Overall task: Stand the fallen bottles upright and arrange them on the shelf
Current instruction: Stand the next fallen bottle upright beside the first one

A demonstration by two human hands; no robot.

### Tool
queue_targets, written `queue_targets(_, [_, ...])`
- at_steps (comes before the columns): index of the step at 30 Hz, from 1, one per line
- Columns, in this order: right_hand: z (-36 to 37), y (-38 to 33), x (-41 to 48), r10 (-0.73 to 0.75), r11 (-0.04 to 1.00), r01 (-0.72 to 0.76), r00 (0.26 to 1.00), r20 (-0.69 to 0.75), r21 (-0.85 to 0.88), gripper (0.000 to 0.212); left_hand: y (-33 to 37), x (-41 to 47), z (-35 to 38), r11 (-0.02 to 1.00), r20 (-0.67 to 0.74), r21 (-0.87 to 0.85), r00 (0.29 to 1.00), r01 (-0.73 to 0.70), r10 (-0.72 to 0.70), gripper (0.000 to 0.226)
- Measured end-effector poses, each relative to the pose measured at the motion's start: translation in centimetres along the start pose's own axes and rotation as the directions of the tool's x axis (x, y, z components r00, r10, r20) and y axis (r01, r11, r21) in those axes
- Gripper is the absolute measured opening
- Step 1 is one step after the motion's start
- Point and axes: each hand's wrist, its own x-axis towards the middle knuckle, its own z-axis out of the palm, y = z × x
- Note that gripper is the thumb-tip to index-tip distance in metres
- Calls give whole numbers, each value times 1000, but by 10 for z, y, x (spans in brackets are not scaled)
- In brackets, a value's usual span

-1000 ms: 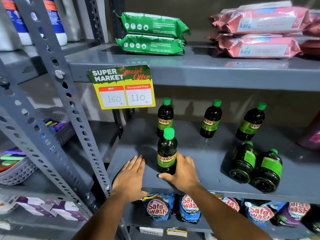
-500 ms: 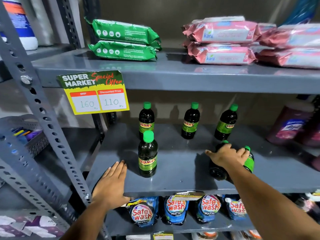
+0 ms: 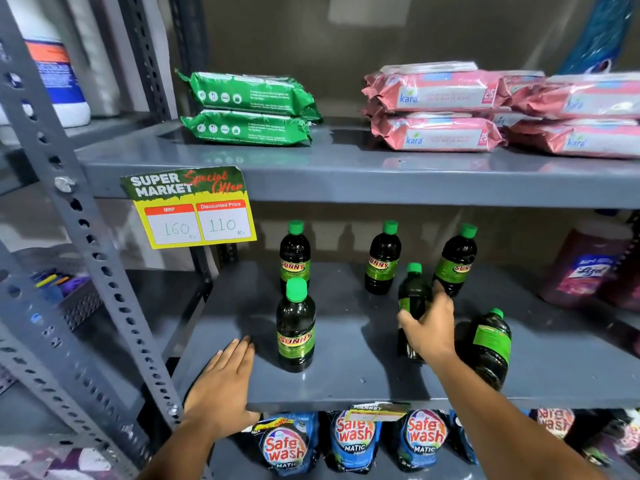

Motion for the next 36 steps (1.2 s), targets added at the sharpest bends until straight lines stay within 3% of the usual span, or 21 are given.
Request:
queue_targets(3, [6, 6, -22, -200, 976, 207, 975, -98, 71, 96, 0, 0, 0, 1000, -1, -4, 1000, 2, -2, 117])
queue_targets(8, [10, 17, -39, -85, 978, 110, 986, -142, 177, 107, 1, 0, -1, 1000, 1, -12, 1000, 3, -3, 117])
queue_targets(13, [1, 20, -43, 34, 967, -5, 993, -112, 254, 76, 1, 1, 1, 1000, 8, -7, 1000, 4, -4, 118])
queue_targets(15, [1, 20, -41, 61, 959, -41, 996, -64, 279, 74, 1, 1, 0, 1000, 12, -1, 1000, 1, -1, 117])
queue_targets(22, [6, 33, -29, 23, 949, -57, 994, 110, 311, 79, 0, 1, 1, 1000, 8, 1, 1000, 9, -9, 118])
queue_targets(26, [-1, 45, -41, -34, 939, -26, 985, 169, 342, 67, 0, 0, 1, 1000, -3, -16, 1000, 6, -6, 118])
queue_targets(32, [7, 61, -36, 34, 958, -90, 978, 204, 271, 62, 0, 0, 1, 1000, -1, -7, 1000, 5, -5, 117])
queue_targets(36, [10, 52, -35, 25, 981, -57, 985, 171, 187, 76, 0, 1, 2, 1000, -5, -3, 1000, 4, -4, 117])
